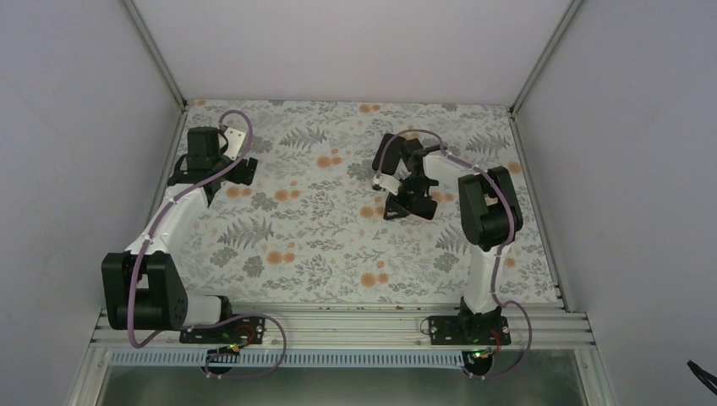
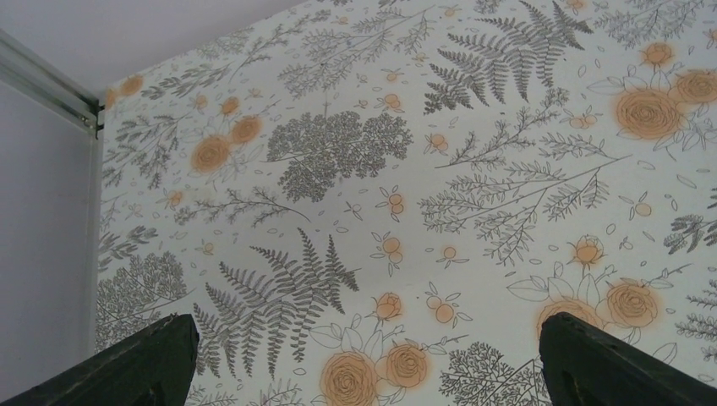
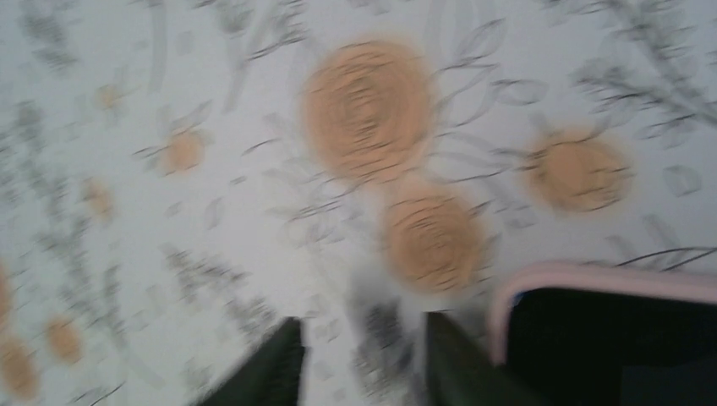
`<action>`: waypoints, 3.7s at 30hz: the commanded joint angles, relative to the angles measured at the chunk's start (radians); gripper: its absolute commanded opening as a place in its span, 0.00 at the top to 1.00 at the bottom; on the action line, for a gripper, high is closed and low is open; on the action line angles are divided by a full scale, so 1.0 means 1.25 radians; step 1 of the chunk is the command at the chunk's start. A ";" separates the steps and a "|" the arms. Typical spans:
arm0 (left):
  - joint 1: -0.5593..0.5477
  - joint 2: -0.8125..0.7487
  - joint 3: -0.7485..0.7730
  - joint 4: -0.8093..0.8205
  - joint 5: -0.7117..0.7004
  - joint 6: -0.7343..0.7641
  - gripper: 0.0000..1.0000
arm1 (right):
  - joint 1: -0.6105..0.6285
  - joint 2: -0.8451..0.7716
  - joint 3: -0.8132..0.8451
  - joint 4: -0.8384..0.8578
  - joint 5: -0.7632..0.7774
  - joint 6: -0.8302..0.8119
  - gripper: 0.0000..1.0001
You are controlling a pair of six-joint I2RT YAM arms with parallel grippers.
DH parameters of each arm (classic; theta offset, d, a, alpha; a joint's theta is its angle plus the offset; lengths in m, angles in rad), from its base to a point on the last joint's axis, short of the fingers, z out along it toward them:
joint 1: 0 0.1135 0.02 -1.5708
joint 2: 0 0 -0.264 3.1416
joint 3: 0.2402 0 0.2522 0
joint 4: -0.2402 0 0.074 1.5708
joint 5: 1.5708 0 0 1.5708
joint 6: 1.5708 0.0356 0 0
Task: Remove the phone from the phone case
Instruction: Adjust the phone at the center of the board, then pick up the phone at the center of the board, then remove the phone case from the phone.
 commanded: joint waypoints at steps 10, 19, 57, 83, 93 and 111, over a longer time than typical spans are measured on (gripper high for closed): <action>0.006 0.013 -0.017 0.014 0.034 0.035 0.00 | -0.073 -0.150 -0.080 0.023 0.087 -0.137 0.00; 0.006 0.002 -0.027 0.010 0.076 0.049 0.00 | -0.148 -0.072 -0.019 0.055 0.061 -0.214 0.00; 0.010 0.074 -0.001 -0.046 0.213 0.099 0.00 | -0.113 -0.101 -0.312 0.293 0.332 -0.066 0.01; -0.173 0.458 0.473 -0.602 0.689 0.271 0.00 | 0.161 -0.388 -0.218 0.354 0.297 0.040 0.45; -0.176 0.564 0.547 -0.705 0.805 0.281 0.00 | 0.283 -0.356 -0.186 0.453 0.406 0.049 0.46; -0.179 0.612 0.584 -0.741 0.837 0.293 0.15 | 0.383 -0.251 -0.081 0.486 0.418 0.082 0.44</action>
